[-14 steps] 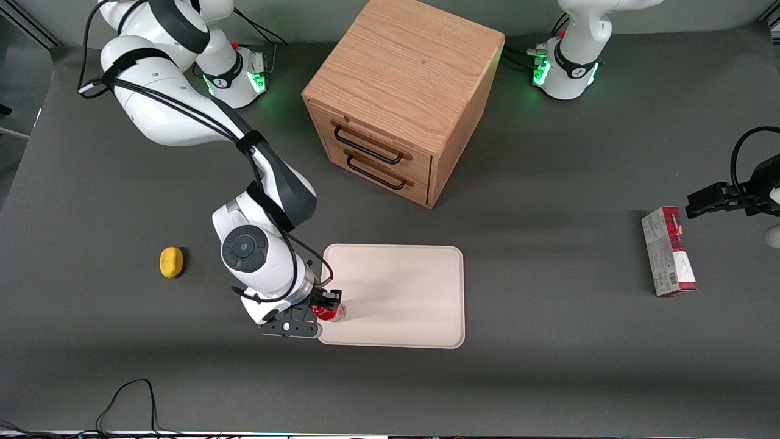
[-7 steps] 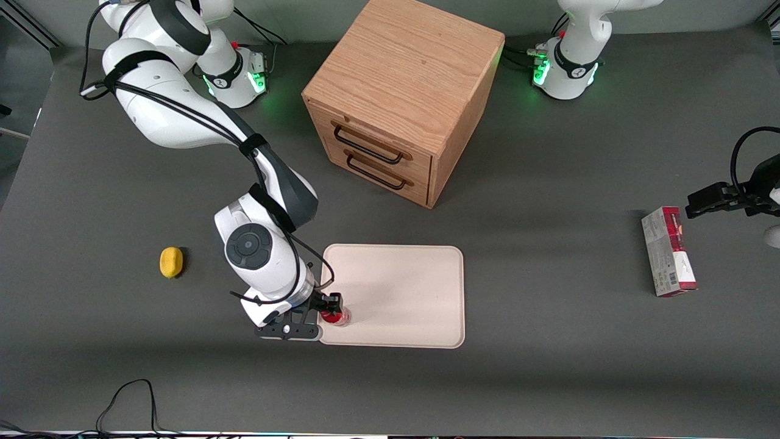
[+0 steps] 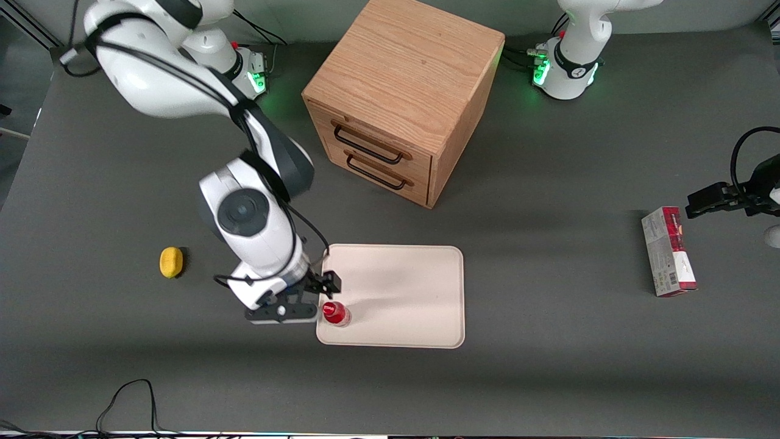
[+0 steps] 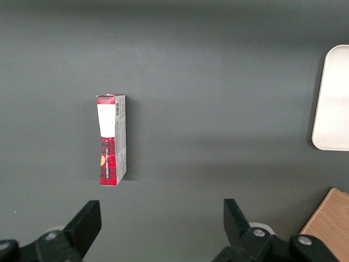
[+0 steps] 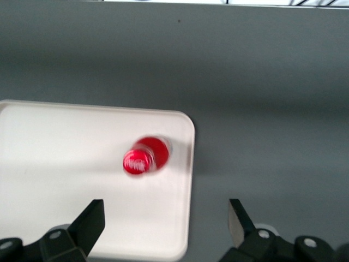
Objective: Place coke bottle on tray
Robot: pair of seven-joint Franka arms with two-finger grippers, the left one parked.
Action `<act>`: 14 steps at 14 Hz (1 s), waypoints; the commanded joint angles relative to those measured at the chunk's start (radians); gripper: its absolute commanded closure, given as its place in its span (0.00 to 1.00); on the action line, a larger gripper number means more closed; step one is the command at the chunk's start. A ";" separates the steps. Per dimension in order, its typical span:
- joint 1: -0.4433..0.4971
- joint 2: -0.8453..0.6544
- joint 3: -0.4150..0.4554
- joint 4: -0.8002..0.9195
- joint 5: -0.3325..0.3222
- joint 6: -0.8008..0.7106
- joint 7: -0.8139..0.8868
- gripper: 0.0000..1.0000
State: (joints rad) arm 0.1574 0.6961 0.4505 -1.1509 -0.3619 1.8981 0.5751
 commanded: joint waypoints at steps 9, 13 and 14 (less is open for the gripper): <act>-0.128 -0.728 -0.424 -0.597 0.377 -0.177 -0.546 0.00; -0.130 -0.800 -0.437 -0.645 0.380 -0.183 -0.538 0.00; -0.131 -0.802 -0.437 -0.644 0.380 -0.192 -0.538 0.00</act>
State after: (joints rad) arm 0.0208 -0.0736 0.0178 -1.7576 -0.0067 1.6916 0.0440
